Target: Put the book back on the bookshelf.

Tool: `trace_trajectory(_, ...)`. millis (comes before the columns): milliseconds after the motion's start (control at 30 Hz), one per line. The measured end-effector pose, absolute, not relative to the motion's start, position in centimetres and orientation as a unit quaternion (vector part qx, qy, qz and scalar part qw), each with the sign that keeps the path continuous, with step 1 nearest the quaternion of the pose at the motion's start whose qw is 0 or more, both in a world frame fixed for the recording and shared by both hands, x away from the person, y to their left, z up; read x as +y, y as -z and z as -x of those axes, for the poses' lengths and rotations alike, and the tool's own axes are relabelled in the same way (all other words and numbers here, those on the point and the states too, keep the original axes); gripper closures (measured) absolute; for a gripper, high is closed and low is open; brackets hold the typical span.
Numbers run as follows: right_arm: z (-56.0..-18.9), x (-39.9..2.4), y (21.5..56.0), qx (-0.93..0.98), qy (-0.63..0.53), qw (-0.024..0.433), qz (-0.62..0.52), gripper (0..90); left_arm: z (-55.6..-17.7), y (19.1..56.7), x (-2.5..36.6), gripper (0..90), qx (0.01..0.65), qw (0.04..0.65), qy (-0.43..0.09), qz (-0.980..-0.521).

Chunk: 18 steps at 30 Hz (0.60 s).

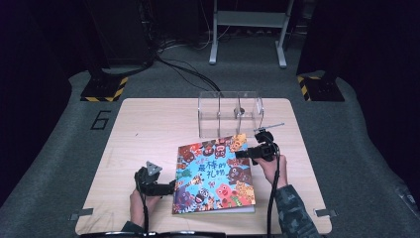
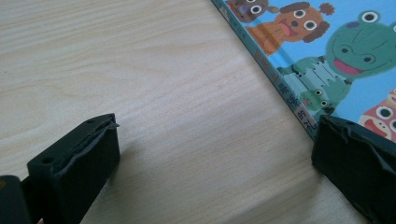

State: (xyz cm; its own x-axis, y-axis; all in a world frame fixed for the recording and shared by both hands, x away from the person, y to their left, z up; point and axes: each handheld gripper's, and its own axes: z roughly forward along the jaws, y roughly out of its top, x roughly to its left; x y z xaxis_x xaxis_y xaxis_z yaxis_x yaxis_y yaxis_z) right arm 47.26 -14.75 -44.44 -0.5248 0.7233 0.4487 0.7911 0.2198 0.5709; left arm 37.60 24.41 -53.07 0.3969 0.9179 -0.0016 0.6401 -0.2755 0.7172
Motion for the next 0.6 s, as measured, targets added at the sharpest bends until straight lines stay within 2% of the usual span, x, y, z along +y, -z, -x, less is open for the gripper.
trace_trajectory(300,-48.4,-14.3,44.2,-0.778,0.401,0.061,0.481,40.5,-37.6,53.1,24.4,1.1,0.507,0.326,-0.212,-0.769)
trace_trajectory(400,-48.6,-13.8,43.9,-0.785,0.396,0.054,0.474,40.6,-37.6,53.1,24.4,1.1,0.506,0.326,-0.212,-0.77)
trace_trajectory(600,-49.6,-12.8,44.0,-0.787,0.396,0.07,0.469,43.9,-37.6,53.2,24.3,1.1,0.508,0.33,-0.217,-0.765)
